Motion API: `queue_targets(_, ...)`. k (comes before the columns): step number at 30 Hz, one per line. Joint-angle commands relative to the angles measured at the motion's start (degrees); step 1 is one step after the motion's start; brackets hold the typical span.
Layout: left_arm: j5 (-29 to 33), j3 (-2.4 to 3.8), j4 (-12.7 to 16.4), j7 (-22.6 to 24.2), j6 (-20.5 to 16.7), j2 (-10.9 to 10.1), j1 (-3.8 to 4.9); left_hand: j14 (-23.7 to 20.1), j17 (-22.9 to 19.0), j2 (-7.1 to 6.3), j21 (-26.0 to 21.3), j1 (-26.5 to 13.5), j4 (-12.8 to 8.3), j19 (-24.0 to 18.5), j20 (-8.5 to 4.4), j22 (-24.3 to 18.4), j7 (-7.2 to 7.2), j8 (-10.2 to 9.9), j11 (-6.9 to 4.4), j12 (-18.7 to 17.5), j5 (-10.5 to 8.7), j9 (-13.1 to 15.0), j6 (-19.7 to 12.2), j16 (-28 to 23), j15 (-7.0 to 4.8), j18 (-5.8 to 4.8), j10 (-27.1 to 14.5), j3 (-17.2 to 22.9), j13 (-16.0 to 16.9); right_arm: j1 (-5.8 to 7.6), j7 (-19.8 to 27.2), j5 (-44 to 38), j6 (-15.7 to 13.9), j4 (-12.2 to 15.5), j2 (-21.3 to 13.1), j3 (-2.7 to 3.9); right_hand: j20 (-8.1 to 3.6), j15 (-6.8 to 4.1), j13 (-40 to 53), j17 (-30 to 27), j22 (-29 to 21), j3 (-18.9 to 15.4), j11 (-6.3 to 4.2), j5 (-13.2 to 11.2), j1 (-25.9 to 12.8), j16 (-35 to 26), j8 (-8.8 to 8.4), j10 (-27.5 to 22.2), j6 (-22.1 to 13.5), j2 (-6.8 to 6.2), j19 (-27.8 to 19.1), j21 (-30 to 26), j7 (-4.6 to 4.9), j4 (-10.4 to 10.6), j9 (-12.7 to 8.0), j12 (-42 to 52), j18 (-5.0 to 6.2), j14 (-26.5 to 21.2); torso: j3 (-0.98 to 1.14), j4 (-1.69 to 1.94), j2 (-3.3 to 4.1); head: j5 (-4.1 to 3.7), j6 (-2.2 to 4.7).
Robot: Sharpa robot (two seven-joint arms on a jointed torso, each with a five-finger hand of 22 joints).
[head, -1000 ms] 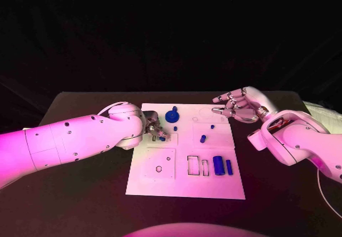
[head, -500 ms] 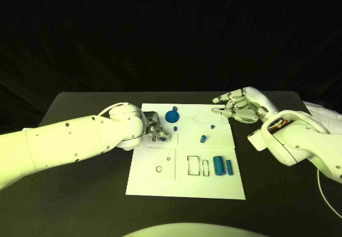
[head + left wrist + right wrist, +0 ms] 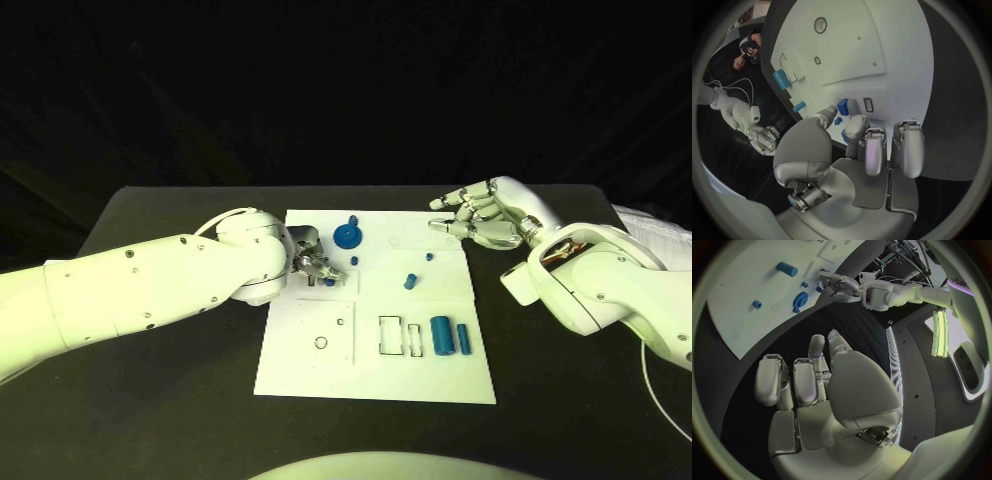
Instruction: Assemble the parts on the task board
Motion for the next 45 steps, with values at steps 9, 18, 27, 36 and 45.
queue_targets(9,4.36,3.30,0.99,0.00,4.67,-1.18,2.82,6.02,15.07,-0.29,-1.49,-0.35,2.31,1.33,-0.34,7.16,0.37,-0.02,0.26,-2.52,-0.10,0.24,-0.99,0.17,-0.31,0.01,-1.47,-6.67,-2.75,-0.27,-0.13,-0.22,1.58,-0.51,0.34,-0.04,-0.03,0.12,-0.02,0.01,-0.11,-0.40,-0.03,-0.17,-0.12,-0.28,-0.12,-0.26,-0.04,0.39,-0.54,-0.21,0.21,0.07,0.08,-0.05,0.92,1.68,-0.01,-0.13,0.03,0.20,0.39)
queue_targets(18,7.16,3.85,-7.71,0.47,12.00,1.29,8.13,6.02,15.07,0.45,-3.18,4.08,3.17,0.09,0.29,5.16,1.25,-0.98,1.08,-6.73,-0.01,0.07,-2.97,0.17,0.36,0.52,-4.88,-11.96,-7.24,-0.39,-0.33,-0.21,1.83,-0.72,0.40,-0.04,-0.02,0.13,0.00,0.05,-0.09,-0.43,-0.02,-0.17,-0.16,-0.26,-0.11,-0.24,-0.04,0.40,-0.53,-0.21,0.21,0.11,0.09,0.00,0.92,1.69,0.08,0.03,-0.06,0.19,0.54)
queue_targets(27,4.26,2.33,-19.02,1.22,16.36,6.64,9.25,6.02,15.07,2.63,-4.20,9.12,3.92,-0.54,1.27,4.20,2.61,-4.41,2.24,-8.81,0.00,-3.07,-4.47,0.17,1.39,0.79,-6.80,-15.93,-9.91,-0.41,-0.40,-0.21,1.78,-0.84,0.62,-0.05,-0.02,0.13,0.05,0.01,-0.08,-0.52,-0.03,-0.16,-0.25,-0.31,-0.11,-0.18,-0.04,0.46,-0.51,-0.21,0.21,0.22,0.09,0.12,0.91,1.69,-0.03,-0.08,0.12,0.59,1.04)
queue_targets(36,3.96,0.96,-24.74,1.62,18.39,9.86,8.88,6.02,15.07,3.39,-3.57,9.65,4.49,0.04,1.31,5.12,2.42,-4.65,2.10,-6.94,-0.01,-4.09,-3.22,0.17,1.34,0.58,-5.51,-17.68,-8.21,-0.42,-0.27,-0.21,2.01,-0.92,0.91,-0.05,-0.02,0.13,-0.01,0.01,-0.06,-0.54,-0.02,-0.13,-0.29,-0.33,-0.11,-0.18,-0.04,0.52,-0.49,-0.21,0.21,0.27,0.10,0.07,0.91,1.69,0.00,-0.04,0.04,0.70,1.14)
queue_targets(45,4.00,0.59,-26.39,2.00,17.82,11.26,7.76,6.02,15.07,3.84,-3.54,9.15,4.73,0.10,1.26,5.21,2.38,-4.79,2.06,-6.74,-0.02,-4.47,-2.97,0.17,1.28,0.57,-5.39,-18.84,-8.13,-0.42,-0.24,-0.21,2.08,-0.84,1.06,-0.05,-0.02,0.13,-0.01,0.01,-0.06,-0.54,-0.02,-0.13,-0.29,-0.33,-0.11,-0.18,-0.04,0.52,-0.49,-0.21,0.21,0.27,0.10,0.07,0.91,1.69,0.04,-0.05,0.03,0.61,0.91)
